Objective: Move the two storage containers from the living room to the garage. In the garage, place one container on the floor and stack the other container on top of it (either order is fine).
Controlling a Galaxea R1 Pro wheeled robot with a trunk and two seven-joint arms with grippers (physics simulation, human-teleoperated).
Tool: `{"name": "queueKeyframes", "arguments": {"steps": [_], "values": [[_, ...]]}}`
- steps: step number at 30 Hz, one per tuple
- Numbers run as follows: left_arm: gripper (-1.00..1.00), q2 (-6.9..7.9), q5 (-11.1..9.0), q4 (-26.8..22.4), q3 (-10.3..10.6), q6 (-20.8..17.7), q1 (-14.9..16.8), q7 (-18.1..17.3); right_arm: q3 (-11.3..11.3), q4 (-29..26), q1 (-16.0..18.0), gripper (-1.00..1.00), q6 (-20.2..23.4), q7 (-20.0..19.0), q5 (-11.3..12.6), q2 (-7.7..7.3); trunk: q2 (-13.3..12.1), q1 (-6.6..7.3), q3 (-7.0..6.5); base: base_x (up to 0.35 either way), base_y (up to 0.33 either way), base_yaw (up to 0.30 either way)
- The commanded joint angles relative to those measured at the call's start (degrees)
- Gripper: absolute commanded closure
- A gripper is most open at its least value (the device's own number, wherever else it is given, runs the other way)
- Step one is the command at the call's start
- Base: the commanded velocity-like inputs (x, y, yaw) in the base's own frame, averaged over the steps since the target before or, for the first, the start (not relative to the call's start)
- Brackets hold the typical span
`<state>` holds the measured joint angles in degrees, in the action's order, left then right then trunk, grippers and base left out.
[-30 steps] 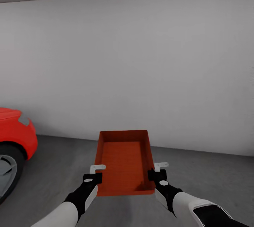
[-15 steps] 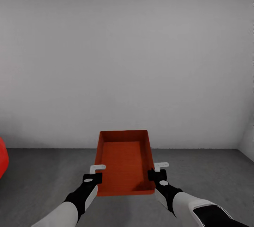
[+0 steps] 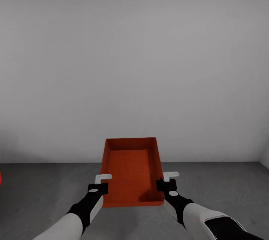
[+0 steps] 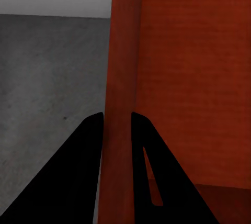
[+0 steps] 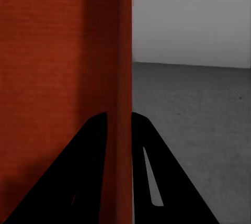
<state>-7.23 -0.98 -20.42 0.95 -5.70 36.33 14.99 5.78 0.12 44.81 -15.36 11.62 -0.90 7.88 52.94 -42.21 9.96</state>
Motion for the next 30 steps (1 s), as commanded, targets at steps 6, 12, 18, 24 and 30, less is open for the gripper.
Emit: {"name": "queueKeyframes", "arguments": {"steps": [6, 12, 18, 24, 30], "values": [[1.00, 0.02, 1.3, -0.3, -1.2, 1.6, 0.1, 1.2, -2.0, 0.1, 0.0, 1.00, 0.1, -0.3, -0.7, 0.03, 0.1, -0.04, 0.08, 0.318, 0.163, 0.000], [1.00, 0.02, 1.3, -0.3, -1.2, 1.6, 0.1, 1.2, -2.1, 0.1, 0.0, 1.00, 0.1, -0.3, -0.7, 0.03, 0.1, -0.04, 0.08, 0.318, 0.163, 0.000], [1.00, 0.03, 1.3, -0.3, -1.2, 1.6, 0.1, 1.2, -2.1, 0.1, 0.0, 1.00, 0.1, -0.3, -0.6, 0.03, 0.1, -0.04, 0.08, 0.318, 0.163, 0.015], [1.00, -0.02, 1.4, -0.4, -1.2, 1.6, 0.1, 1.3, -2.0, 0.1, 0.0, 1.00, 0.1, -0.3, -0.7, 0.03, 0.1, -0.04, 0.09, 0.318, 0.160, 0.004], [1.00, -0.06, 1.5, -0.4, -1.1, 1.7, 0.1, 1.4, -2.0, 0.1, 0.0, 1.00, 0.2, -0.3, -0.6, 0.03, 0.1, -0.04, 0.53, 0.090, 0.043, 0.000]]}}
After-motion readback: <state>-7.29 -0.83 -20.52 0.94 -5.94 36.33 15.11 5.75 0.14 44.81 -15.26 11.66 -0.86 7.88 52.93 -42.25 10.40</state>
